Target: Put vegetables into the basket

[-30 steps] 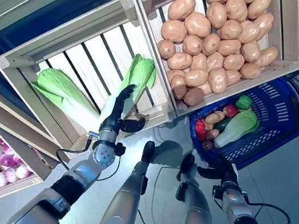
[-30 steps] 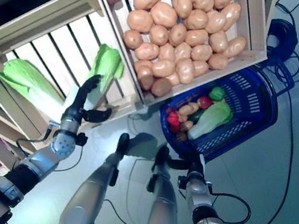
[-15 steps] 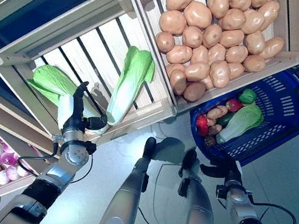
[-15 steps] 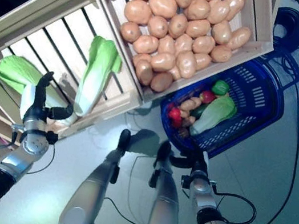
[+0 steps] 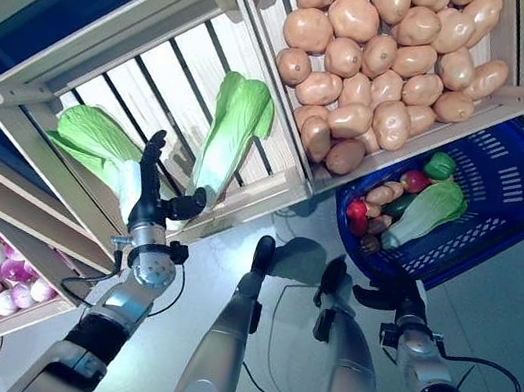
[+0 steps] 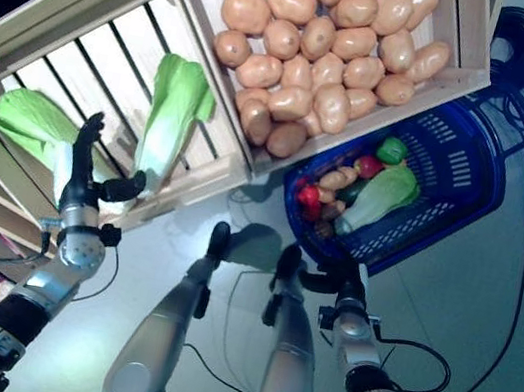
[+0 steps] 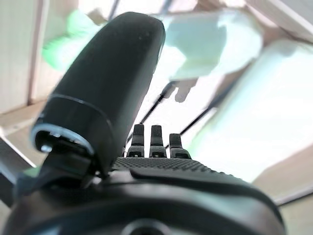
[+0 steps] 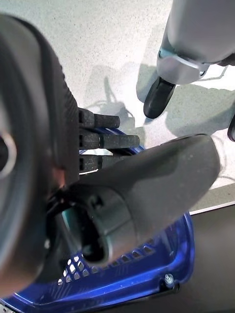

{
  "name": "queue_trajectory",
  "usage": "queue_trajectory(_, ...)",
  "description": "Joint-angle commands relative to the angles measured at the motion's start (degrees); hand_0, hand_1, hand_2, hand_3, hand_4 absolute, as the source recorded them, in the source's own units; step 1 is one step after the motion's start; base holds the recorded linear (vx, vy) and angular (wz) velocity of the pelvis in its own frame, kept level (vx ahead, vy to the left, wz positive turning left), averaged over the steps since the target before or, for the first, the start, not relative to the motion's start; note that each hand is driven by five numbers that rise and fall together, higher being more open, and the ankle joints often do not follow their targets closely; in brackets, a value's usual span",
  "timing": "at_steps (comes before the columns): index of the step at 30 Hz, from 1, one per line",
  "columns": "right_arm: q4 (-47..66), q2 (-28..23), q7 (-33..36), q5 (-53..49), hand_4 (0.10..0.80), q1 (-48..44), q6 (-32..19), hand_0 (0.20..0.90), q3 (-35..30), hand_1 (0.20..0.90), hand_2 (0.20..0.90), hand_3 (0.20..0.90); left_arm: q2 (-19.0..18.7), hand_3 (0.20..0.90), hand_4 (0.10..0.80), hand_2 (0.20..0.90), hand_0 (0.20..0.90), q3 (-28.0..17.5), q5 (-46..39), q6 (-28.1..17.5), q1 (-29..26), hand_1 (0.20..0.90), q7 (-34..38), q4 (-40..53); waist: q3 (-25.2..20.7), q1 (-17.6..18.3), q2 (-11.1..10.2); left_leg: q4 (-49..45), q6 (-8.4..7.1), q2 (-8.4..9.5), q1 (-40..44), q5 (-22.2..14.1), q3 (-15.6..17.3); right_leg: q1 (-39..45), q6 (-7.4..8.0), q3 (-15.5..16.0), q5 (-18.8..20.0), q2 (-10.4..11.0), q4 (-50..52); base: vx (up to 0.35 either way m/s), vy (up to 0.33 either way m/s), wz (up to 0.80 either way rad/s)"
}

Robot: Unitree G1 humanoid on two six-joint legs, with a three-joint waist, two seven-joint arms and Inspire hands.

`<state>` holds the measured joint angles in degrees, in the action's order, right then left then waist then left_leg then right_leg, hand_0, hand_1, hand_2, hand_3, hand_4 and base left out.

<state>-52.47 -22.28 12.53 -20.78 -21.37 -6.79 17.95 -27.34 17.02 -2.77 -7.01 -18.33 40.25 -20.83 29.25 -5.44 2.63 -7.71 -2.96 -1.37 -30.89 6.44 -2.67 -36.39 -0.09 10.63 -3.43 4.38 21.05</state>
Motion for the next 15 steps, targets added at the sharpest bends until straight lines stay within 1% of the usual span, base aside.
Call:
queue_trajectory(1,1.9,1.9,1.7,-1.7,0.800,2.0,1.4,0.900,1.3,0.900,0.900,0.900,-1.3,0.900,0.800,0.900,0.900,-2.5,1.2,-6.5,-1.0,0.900,2.4,6.4,0.5,0.7,-1.0,-5.1,0.97,3.76,-5.2,0.3,-0.5,5.6,1.29,0.7,6.1,0.1,-8.8,-0.008,-0.032,0.00)
queue_trajectory(2,1.8,2.1,1.9,-2.0,0.800,1.4,1.5,0.900,1.8,0.900,0.900,0.900,-1.0,0.900,0.800,0.900,0.900,-0.9,1.9,-5.8,-2.4,0.900,3.0,7.4,0.5,0.9,-1.2,-5.0,0.95,3.72,-5.2,0.3,-0.4,5.6,1.31,0.7,6.2,0.0,-9.0,0.000,0.000,0.00)
queue_trajectory(5,1.6,2.6,2.1,-2.3,0.800,0.3,2.0,0.900,2.3,0.900,0.900,0.900,-0.3,0.900,0.800,0.900,0.900,0.3,2.1,-4.8,-4.4,0.900,2.8,7.6,0.5,1.1,-1.6,-4.9,1.01,3.71,-5.2,0.3,-0.3,5.6,1.35,0.6,6.4,-0.1,-9.1,0.000,0.000,0.00)
queue_trajectory(7,1.4,2.7,2.0,-2.4,0.800,-0.2,2.3,0.900,2.5,0.900,0.900,0.900,-0.2,0.900,0.800,0.900,0.900,1.3,3.2,-3.6,-6.1,0.900,3.6,7.0,0.5,1.5,-1.7,-5.0,0.94,3.64,-5.1,0.3,-0.2,5.6,1.33,0.4,6.5,-0.2,-9.0,0.000,0.000,0.00)
queue_trajectory(12,1.1,2.9,1.6,-2.1,0.800,-1.2,3.3,0.900,3.3,0.900,0.900,0.900,0.6,0.900,0.800,0.900,0.900,2.8,2.3,-1.7,-10.2,0.900,5.8,5.5,0.5,2.4,-2.2,-5.1,0.98,3.33,-5.0,0.3,0.4,5.3,1.27,-0.3,6.5,-0.5,-8.8,-0.007,0.019,-0.04)
queue_trajectory(14,0.8,3.3,1.4,-2.0,0.800,-1.9,3.7,0.900,3.9,0.900,0.900,0.900,0.6,0.900,0.800,0.900,0.900,3.7,4.1,0.3,-13.4,0.900,8.2,4.2,0.5,2.9,-2.5,-5.4,0.93,3.10,-5.1,0.1,0.8,5.2,1.27,-0.5,6.3,-0.6,-8.4,0.000,0.000,0.00)
queue_trajectory(15,0.8,3.4,1.4,-2.1,0.800,-2.1,3.8,0.900,4.1,0.900,0.900,0.900,0.6,0.900,0.800,0.900,0.900,4.0,3.5,1.0,-14.7,0.900,8.2,3.6,0.5,3.1,-2.7,-5.5,0.88,2.99,-5.2,0.1,0.9,5.0,1.25,-0.6,6.2,-0.7,-8.2,0.000,0.000,0.00)
